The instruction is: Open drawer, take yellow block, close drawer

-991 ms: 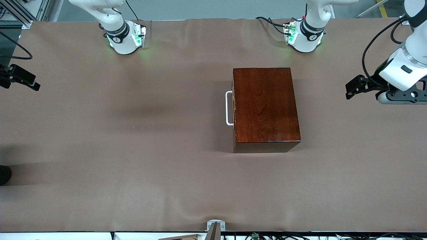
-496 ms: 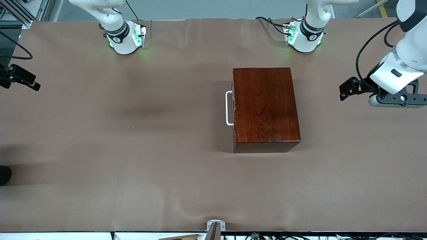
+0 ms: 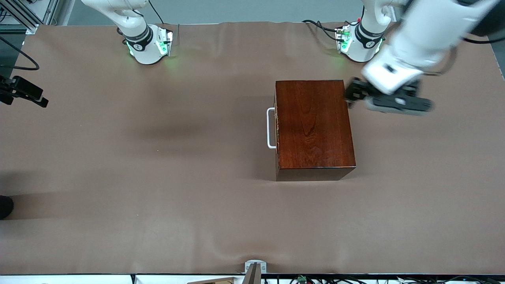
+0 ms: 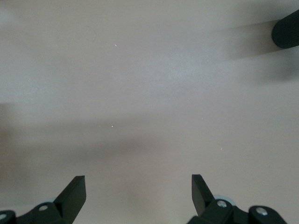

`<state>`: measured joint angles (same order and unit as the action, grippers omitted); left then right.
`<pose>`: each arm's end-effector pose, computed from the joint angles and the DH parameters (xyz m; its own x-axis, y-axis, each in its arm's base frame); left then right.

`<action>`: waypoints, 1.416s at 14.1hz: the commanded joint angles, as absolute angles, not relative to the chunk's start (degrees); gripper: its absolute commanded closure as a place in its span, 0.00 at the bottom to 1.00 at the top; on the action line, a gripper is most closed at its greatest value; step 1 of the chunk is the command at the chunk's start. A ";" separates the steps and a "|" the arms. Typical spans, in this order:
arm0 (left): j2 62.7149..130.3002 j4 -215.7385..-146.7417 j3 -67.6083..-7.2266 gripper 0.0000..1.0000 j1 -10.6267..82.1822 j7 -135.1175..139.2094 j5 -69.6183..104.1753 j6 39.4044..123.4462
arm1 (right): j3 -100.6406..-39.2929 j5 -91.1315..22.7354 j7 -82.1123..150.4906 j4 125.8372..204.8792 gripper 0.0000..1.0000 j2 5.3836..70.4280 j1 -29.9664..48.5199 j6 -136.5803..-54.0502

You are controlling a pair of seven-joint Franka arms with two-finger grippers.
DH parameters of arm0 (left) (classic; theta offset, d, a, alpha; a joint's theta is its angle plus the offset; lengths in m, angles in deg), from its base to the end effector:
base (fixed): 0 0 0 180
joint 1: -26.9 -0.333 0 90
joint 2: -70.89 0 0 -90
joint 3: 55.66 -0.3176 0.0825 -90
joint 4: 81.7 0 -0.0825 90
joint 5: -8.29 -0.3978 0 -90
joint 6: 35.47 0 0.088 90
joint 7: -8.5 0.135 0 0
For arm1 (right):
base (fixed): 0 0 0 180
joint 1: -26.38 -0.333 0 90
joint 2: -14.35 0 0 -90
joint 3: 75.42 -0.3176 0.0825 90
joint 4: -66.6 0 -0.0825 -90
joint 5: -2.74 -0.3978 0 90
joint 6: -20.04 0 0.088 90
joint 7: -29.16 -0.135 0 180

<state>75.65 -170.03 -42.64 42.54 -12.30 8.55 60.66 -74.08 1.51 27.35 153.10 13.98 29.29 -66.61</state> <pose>0.5328 -0.2862 0.5747 0.9900 -0.1341 0.0433 -0.1359 -0.9899 0.0413 0.5597 -0.0386 0.6261 0.9945 -0.1043 0.0084 -0.1041 -0.9943 -0.0218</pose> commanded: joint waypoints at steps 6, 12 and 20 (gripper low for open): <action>98.38 -150.53 -42.99 0.00 64.23 -45.96 9.08 65.39 | -74.10 1.24 27.31 152.21 0.00 14.18 29.10 -66.00; 103.84 -150.87 -47.48 0.00 70.06 -50.66 7.50 71.75 | -74.10 1.24 27.31 152.21 0.00 14.09 29.10 -65.92; 110.96 -151.14 -47.39 0.00 73.57 -46.89 -6.30 67.10 | -74.10 1.24 27.31 152.21 0.00 14.09 29.01 -65.65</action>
